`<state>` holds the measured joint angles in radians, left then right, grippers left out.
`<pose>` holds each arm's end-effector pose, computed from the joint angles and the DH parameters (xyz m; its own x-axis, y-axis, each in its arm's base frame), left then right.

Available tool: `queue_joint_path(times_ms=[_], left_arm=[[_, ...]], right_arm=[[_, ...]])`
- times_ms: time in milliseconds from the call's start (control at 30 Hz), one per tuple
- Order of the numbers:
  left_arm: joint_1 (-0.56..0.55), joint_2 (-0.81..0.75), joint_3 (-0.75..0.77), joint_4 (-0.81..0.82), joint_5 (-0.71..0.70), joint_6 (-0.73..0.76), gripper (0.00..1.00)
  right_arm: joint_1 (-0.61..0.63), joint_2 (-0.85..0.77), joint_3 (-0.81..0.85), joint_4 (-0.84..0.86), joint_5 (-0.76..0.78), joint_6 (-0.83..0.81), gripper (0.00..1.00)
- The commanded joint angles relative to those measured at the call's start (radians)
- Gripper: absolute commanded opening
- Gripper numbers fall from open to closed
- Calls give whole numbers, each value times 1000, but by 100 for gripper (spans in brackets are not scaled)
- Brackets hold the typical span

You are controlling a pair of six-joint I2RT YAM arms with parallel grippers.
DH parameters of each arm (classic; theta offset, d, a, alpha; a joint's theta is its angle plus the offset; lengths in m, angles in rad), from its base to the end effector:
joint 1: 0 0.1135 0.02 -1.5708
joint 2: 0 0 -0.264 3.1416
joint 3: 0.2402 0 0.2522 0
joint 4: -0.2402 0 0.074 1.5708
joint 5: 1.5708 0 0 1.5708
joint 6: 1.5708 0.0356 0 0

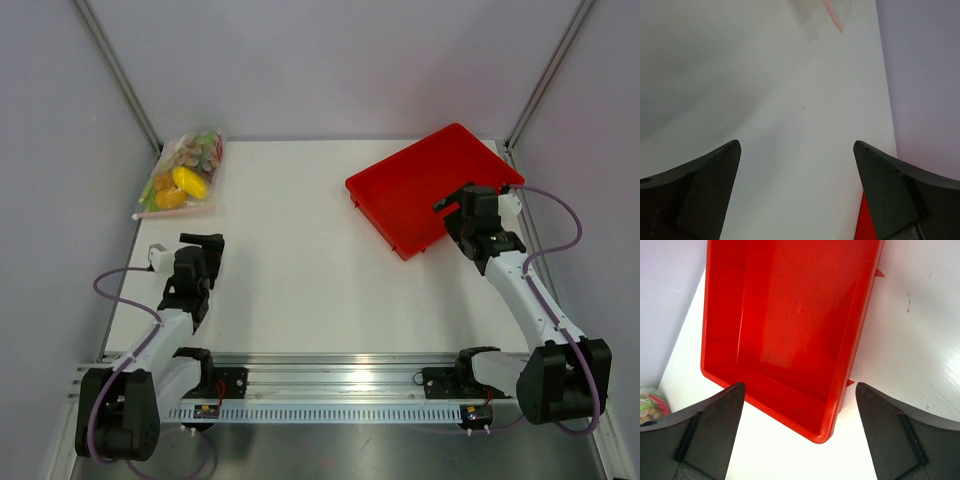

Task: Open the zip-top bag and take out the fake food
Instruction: Move the bin to the corner of the board.

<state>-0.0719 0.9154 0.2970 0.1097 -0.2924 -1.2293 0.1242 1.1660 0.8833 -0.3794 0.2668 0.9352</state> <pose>0.1881 -0.0033 0.1770 0.0091 -0.9053 -0.4248 -0.5188 0.3589 -0.7759 0.2527 0.0221 0.2788 -0.2923 0.7458 -0.5986 0.5425 0.6448 0.5385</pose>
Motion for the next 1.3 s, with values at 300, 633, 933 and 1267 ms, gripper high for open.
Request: queue_joint_path(times_ms=[300,633,933,1267], left_arm=[[106,276,1,439,-93,-159,99],[147,583,10,888,-67,-211,91],[158,787,111,1068,-48,-203,76],[164,827,250,920,-77,-171,75]], right_arm=[[3,-163,-139,184,-35,-10,100],[5,-186,-168,226,-73,-19,99],[3,-175,-173,243,-103,-13,100],[3,-172,-172,246,-110,-9,100]])
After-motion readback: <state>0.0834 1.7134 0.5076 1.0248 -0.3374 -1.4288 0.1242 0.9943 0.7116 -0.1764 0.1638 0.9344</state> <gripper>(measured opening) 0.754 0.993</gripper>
